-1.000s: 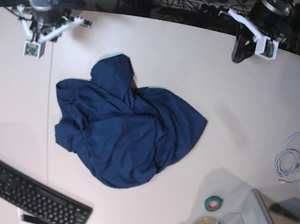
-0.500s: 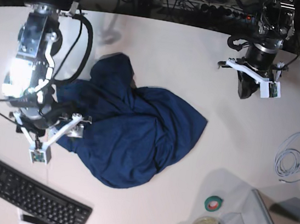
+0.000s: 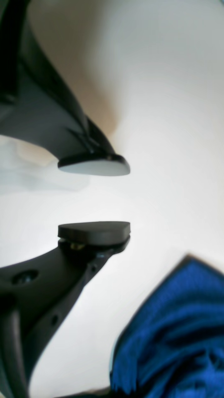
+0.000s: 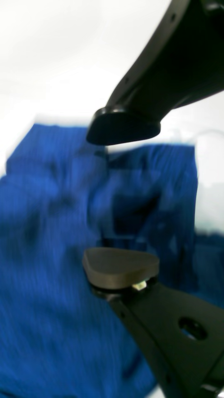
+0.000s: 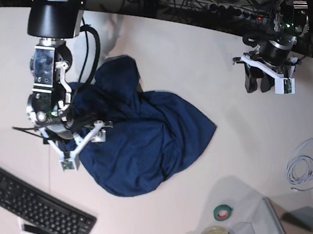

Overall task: Layout the t-shirt on the table in an organized manner, then fold the t-shirt properly
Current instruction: 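Lower the right gripper onto the blue t-shirt and grasp a fold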

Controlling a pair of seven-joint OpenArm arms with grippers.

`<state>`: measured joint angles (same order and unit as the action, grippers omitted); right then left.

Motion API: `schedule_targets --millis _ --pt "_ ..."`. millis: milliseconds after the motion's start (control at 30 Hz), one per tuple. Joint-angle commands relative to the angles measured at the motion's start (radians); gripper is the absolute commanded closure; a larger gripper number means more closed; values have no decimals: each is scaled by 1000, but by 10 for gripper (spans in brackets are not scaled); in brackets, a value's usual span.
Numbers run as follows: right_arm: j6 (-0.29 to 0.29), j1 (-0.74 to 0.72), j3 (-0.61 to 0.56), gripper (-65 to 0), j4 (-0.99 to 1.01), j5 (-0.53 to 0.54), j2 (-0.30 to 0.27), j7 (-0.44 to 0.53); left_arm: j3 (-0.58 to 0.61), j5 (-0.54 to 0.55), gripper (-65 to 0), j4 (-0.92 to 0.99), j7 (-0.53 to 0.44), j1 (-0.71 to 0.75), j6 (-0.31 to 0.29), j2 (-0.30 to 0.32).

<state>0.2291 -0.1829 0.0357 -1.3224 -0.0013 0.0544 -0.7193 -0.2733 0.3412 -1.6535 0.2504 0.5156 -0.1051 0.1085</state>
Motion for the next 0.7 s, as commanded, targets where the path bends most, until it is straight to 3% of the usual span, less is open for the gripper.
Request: schedule_targets --millis 0,133,233,300,400,667 --pt "5 -36 -12 -468 -18 4 2 22 -5 -3 -235 -15 -23 4 2 9" --pt "5 -36 -95 -467 -16 2 0 23 -5 -3 -235 -15 -24 2 2 9" --pt "-3 -37 -175 -467 10 -3 -1 83 -5 -3 -235 -12 -23 -12 2 9" --pt "-4 -71 -176 -467 73 -3 0 126 -5 -3 -235 -1 -23 -16 2 9" --pt "-3 -99 -181 -467 129 -3 -1 106 -5 -3 -235 -1 -23 -10 2 9" --pt "5 3 -187 -467 31 -3 2 85 -5 -3 -235 0 -23 -10 2 9"
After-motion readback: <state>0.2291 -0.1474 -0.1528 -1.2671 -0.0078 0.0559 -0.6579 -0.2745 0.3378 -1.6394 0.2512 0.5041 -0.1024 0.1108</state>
